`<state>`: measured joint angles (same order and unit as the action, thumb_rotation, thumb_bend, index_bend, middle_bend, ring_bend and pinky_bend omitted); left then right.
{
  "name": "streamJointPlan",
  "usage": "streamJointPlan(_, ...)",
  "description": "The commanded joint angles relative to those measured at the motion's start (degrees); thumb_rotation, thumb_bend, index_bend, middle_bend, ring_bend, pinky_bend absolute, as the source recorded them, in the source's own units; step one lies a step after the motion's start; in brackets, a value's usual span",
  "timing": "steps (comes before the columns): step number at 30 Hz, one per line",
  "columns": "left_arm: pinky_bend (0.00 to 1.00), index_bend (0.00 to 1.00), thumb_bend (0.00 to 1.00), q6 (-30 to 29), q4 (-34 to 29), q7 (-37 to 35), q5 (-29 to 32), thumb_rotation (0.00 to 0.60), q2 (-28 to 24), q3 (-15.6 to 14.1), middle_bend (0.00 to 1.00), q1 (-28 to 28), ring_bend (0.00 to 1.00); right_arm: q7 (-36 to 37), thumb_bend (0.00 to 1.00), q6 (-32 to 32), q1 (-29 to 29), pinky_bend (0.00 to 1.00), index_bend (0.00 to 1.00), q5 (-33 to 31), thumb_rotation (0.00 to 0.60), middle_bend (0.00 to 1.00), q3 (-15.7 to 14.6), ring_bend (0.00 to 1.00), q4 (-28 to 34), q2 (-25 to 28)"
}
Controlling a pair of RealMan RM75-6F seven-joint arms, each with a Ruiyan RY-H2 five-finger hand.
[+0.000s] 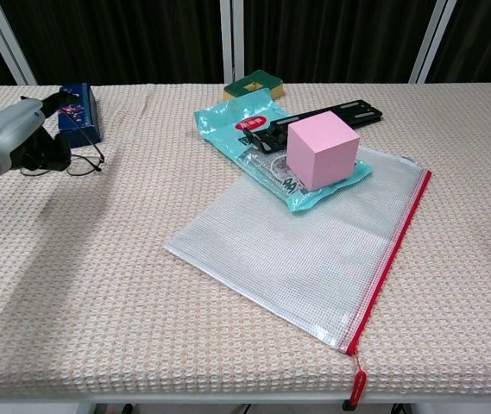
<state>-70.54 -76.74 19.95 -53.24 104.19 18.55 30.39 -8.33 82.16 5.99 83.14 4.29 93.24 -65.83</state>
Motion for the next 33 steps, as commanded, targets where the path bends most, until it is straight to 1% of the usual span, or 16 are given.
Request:
streamJointPlan(1, 0.99, 0.00, 0.75, 0.5, 0.4, 0.4, 1.1, 0.600, -0.4, 0.3, 1.00, -0.3, 0.99, 0.0, 0.34, -0.1, 0.0, 0.00, 0.00, 0.0, 0.600, 0.00, 0.0, 0.00, 0.0, 0.0)
streamJointPlan(11, 0.99, 0.00, 0.75, 3.4, 2.6, 1.3, 4.7, 0.600, -1.0, -0.4, 1.00, -0.9, 0.99, -0.8, 0.34, -0.3, 0.3, 0.00, 0.00, 0.0, 0.600, 0.00, 0.0, 0.00, 0.6, 0.1)
streamJointPlan(16, 0.99, 0.00, 0.75, 5.2, 4.9, 2.6, 6.4, 0.600, -0.6, -1.1, 1.00, -0.7, 0.99, -1.4, 0.34, -0.5, 0.4, 0.00, 0.00, -0.1, 0.600, 0.00, -0.1, 0.00, 1.1, 0.2)
streamJointPlan(24, 0.99, 0.00, 0.75, 7.2, 8.5, 2.9, 7.7, 0.600, 0.6, -1.1, 1.00, 0.0, 0.99, -2.0, 0.34, -0.4, 0.4, 0.00, 0.00, -0.1, 0.600, 0.00, -0.2, 0.00, 1.8, 0.3)
streamJointPlan(33, 0.99, 0.00, 0.75, 9.0, 10.8, 3.3, 8.7, 0.600, 1.7, -1.2, 1.00, 0.7, 0.99, -2.2, 0.34, -0.9, 0.4, 0.00, 0.00, -0.7, 0.600, 0.00, -0.3, 0.00, 2.1, 0.6)
